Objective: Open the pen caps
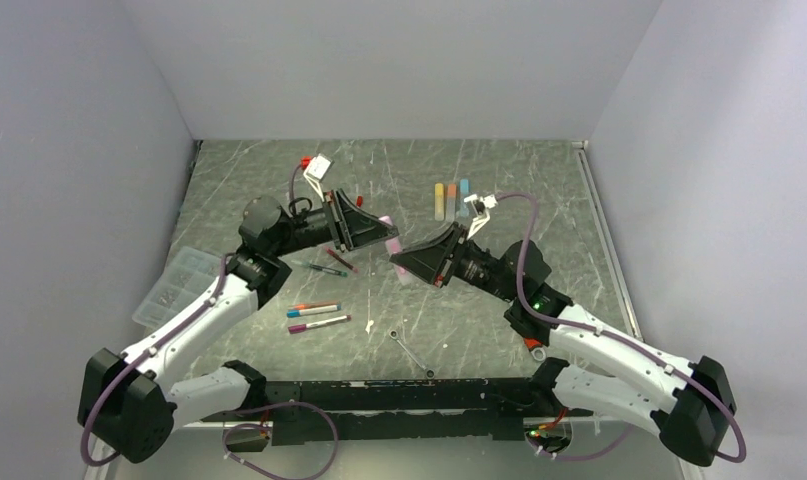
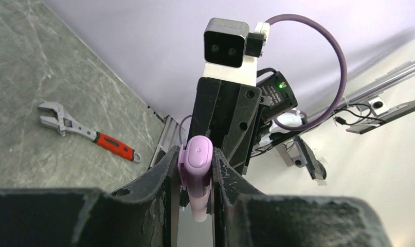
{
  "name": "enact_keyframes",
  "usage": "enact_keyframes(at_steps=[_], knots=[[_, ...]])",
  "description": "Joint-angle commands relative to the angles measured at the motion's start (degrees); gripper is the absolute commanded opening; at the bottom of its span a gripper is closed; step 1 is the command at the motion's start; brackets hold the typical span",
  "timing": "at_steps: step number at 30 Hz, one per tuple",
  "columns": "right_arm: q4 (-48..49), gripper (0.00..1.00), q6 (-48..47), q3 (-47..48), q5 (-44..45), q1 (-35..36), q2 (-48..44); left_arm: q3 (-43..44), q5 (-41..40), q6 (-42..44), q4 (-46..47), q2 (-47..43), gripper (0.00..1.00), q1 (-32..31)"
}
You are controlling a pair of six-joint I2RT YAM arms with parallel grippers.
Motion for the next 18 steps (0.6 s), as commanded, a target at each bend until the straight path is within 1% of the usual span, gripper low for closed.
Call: enact_keyframes(at_steps=[1, 8, 13, 18], knots=[[-6.6, 0.0, -1.1, -2.5, 1.0, 0.4, -3.9, 5.6, -8.0, -1.6, 13.8, 2.2, 0.0, 3.7], [-7.5, 0.0, -0.4, -3.3, 1.8, 0.4, -5.9, 7.0, -9.8, 0.3, 13.3, 2.7, 0.0, 3.8], [-7.6, 0.0, 0.3, -3.5, 2.0, 0.4, -6.1, 7.2, -13.0, 2.9, 11.7, 1.6, 0.0, 3.9], [-7.4, 0.0, 1.0, -3.9, 2.3, 0.4, -6.3, 9.0, -14.7, 3.5, 12.0, 2.6, 0.0, 4.6]])
